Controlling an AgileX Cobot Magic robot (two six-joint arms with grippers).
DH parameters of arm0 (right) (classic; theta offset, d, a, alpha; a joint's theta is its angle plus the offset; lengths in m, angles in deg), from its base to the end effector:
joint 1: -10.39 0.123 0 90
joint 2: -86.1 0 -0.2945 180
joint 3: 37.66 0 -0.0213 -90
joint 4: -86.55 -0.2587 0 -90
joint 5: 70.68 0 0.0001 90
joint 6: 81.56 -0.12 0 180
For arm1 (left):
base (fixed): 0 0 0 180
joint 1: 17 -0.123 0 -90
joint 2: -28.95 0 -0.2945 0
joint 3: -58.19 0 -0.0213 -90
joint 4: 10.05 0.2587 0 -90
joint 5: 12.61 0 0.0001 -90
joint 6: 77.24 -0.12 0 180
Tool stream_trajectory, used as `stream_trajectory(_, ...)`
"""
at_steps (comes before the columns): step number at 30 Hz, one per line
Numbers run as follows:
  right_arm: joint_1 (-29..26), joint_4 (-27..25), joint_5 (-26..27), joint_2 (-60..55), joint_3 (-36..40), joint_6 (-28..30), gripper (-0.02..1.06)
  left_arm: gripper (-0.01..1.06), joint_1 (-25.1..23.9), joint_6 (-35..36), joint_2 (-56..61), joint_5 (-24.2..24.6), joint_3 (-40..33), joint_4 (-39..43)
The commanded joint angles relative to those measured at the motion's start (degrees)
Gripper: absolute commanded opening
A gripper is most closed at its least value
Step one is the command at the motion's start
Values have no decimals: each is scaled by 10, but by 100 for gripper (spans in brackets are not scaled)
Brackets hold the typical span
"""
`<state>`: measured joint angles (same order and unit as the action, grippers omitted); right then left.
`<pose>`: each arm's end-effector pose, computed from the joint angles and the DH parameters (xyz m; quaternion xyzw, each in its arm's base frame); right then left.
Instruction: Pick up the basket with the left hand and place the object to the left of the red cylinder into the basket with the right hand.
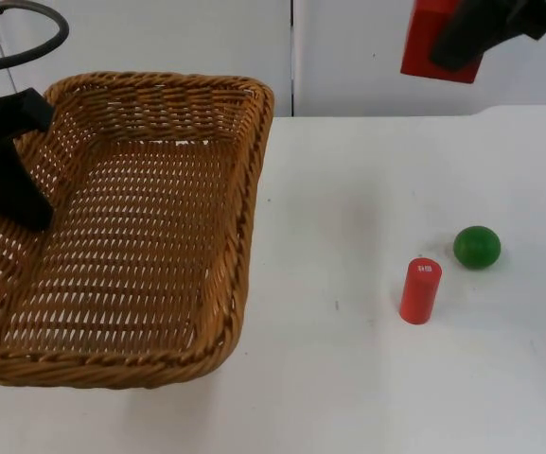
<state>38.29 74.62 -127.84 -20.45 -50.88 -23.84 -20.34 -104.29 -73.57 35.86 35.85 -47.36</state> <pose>0.3460 0.2068 0.3092 -0.6299 0.7275 0.0303 0.2702 0.3153 -0.0362 0.1760 0.0007 0.9663 -0.2282 0.1191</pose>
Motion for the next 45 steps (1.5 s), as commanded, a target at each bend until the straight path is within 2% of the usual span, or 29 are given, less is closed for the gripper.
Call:
stream_trajectory(1, 9, -5, 4, 6, -3, -4, 0, 0, -1, 3, 8, 2, 0, -8)
stream_trajectory(3, 17, -4, 8, 6, -3, -6, 0, 0, -1, 3, 8, 2, 0, -8)
stream_trajectory(7, 62, 5, 65, 6, -3, -34, 0, 0, -1, 3, 8, 2, 0, -8)
stream_trajectory(15, 130, 5, 122, -8, -8, -64, 0, 0, -1, 3, 8, 2, 0, -8)
stream_trajectory(21, 157, 9, 92, -46, -58, -130, 0, 0, -1, 3, 8, 2, 0, -7)
stream_trajectory(25, 166, 3, 21, -112, -160, -203, 0, 0, -1, 3, 8, 2, 0, -7)
stream_trajectory(28, 166, 0, -3, -146, -202, -227, 0, 0, -1, 3, 8, 2, 0, -7)
stream_trajectory(34, 166, -1, -5, -203, -259, -278, 0, 0, -1, 3, 8, 2, 0, -7)
stream_trajectory(45, 167, -6, 30, -237, -262, -288, 0, 0, -1, 3, 8, 2, 0, -6)
